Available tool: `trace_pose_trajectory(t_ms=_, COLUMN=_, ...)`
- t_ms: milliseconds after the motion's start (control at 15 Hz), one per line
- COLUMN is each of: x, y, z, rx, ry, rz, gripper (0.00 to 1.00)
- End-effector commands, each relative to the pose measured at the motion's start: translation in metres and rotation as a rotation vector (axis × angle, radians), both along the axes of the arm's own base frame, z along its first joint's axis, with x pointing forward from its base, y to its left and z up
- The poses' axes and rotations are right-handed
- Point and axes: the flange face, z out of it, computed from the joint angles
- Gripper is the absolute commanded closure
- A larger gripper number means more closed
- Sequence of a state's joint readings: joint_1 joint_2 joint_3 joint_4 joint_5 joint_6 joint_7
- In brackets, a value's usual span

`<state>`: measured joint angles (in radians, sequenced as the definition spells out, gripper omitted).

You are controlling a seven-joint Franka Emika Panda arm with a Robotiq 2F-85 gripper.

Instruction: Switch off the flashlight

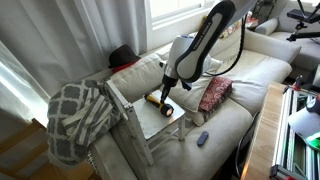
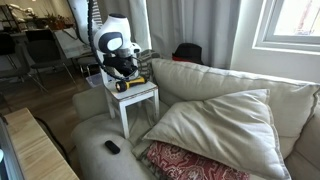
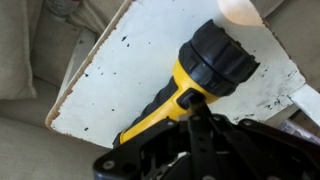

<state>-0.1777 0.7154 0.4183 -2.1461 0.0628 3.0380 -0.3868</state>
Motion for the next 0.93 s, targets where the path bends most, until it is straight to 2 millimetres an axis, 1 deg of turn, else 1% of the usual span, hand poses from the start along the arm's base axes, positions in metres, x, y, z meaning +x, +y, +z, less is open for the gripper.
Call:
trace_pose_trajectory(t_ms=0, x=0.001, y=-0.001, z=-0.006, rx=0.013, ry=-0.004, rz=-0.021, gripper=1.00)
trace_pose_trajectory(t_ms=533, x=0.002, y=0.000, z=-0.010, rx=0.018, ry=0.008, rz=-0.015, gripper=1.00)
trace_pose_trajectory(t_ms=867, x=0.004, y=0.007, z=-0.019, rx=0.022, ry=0.025, rz=-0.002, gripper=1.00)
